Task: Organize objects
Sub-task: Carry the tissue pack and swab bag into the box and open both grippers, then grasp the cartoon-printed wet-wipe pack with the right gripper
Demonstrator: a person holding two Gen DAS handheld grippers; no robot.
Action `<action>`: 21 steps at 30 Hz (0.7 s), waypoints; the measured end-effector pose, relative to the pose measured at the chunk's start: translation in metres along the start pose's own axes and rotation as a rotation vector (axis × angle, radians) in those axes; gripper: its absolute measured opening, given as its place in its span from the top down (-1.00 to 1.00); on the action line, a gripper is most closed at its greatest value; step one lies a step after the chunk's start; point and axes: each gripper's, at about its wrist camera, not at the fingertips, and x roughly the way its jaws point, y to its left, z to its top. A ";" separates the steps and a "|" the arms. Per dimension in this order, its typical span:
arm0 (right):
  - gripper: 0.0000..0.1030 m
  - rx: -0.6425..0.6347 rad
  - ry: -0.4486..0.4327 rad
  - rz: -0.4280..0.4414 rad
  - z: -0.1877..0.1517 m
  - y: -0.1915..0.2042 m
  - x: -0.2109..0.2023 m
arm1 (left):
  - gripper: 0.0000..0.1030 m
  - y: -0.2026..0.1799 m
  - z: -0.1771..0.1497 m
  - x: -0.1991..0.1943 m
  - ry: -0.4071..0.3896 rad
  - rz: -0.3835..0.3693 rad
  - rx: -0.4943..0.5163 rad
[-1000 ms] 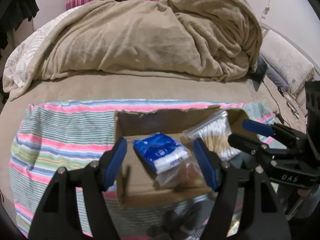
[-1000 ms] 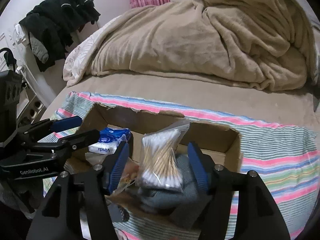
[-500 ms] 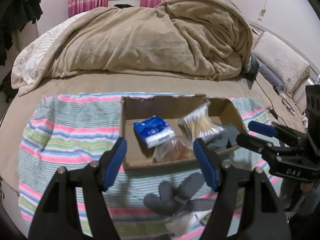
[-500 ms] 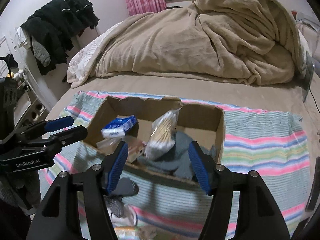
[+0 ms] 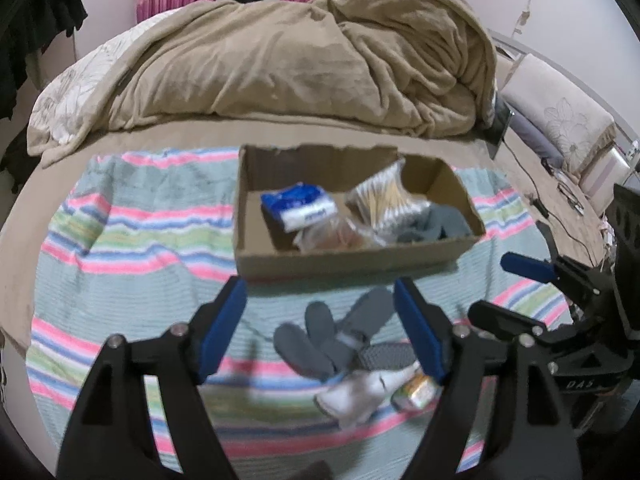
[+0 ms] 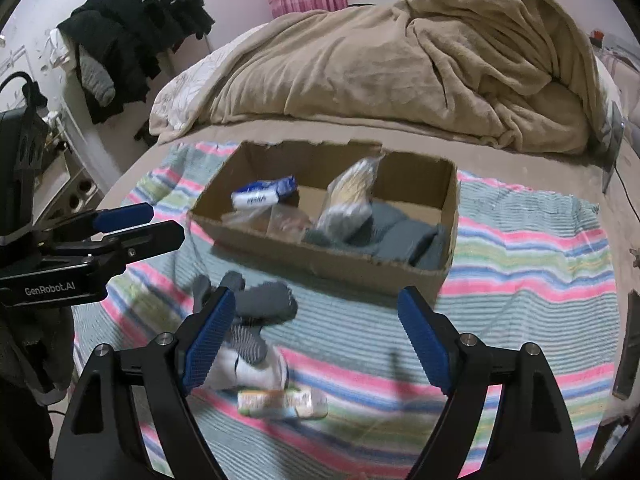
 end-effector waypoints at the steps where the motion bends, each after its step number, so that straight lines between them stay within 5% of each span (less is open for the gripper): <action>1: -0.67 -0.004 0.002 -0.004 -0.003 0.001 0.000 | -0.52 0.000 -0.004 0.000 0.004 -0.001 -0.001; 10: -0.67 -0.033 0.053 0.001 -0.033 0.011 0.007 | -0.76 0.003 -0.027 -0.001 0.028 -0.022 -0.031; 21: -0.67 -0.057 0.125 0.022 -0.061 0.021 0.021 | -0.77 0.002 -0.055 0.012 0.091 -0.026 -0.039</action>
